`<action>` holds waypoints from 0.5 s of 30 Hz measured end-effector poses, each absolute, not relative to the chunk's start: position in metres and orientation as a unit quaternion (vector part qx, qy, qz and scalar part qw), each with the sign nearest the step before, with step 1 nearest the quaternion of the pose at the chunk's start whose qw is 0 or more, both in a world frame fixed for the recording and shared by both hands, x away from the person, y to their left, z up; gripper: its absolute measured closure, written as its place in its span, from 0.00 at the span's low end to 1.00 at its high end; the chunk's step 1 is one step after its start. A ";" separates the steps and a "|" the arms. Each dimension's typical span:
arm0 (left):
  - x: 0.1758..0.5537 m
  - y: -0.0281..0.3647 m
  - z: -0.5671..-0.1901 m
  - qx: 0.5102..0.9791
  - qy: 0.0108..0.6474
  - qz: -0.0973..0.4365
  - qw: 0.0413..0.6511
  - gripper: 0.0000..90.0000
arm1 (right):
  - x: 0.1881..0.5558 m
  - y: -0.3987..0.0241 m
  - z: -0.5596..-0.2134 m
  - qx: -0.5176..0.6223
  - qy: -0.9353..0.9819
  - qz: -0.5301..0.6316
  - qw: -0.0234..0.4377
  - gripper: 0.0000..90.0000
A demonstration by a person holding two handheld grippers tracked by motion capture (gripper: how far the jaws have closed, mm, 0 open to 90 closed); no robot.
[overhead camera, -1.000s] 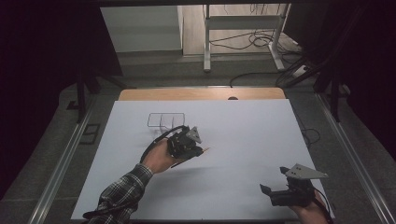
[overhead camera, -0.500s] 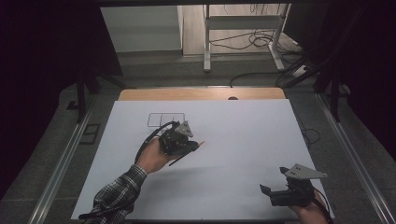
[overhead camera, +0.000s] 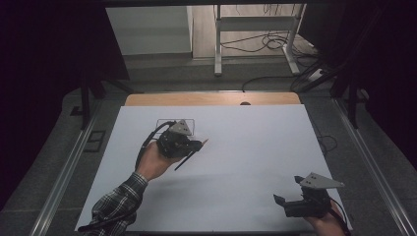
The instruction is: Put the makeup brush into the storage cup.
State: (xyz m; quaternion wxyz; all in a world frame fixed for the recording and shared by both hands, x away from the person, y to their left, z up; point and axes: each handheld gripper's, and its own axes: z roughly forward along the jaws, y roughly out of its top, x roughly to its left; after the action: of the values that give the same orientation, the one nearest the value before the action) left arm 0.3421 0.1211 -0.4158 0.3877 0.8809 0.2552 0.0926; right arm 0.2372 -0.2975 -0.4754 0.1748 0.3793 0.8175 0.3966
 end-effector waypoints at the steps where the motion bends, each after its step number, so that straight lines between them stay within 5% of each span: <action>1: 0.342 0.123 -0.415 0.878 0.258 0.094 0.392 0.93 | 0.237 -0.297 -0.475 0.379 0.818 0.396 0.175 0.02; 15: 0.346 0.150 -0.406 0.841 0.298 0.127 0.434 0.93 | 0.237 -0.297 -0.476 0.379 0.818 0.395 0.174 0.02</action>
State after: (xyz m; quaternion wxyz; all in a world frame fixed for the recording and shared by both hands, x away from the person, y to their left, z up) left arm 0.3459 0.1498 -0.4061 0.4337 0.8409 0.2976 0.1274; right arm 0.2372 -0.2972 -0.4757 0.1739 0.3790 0.8184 0.3954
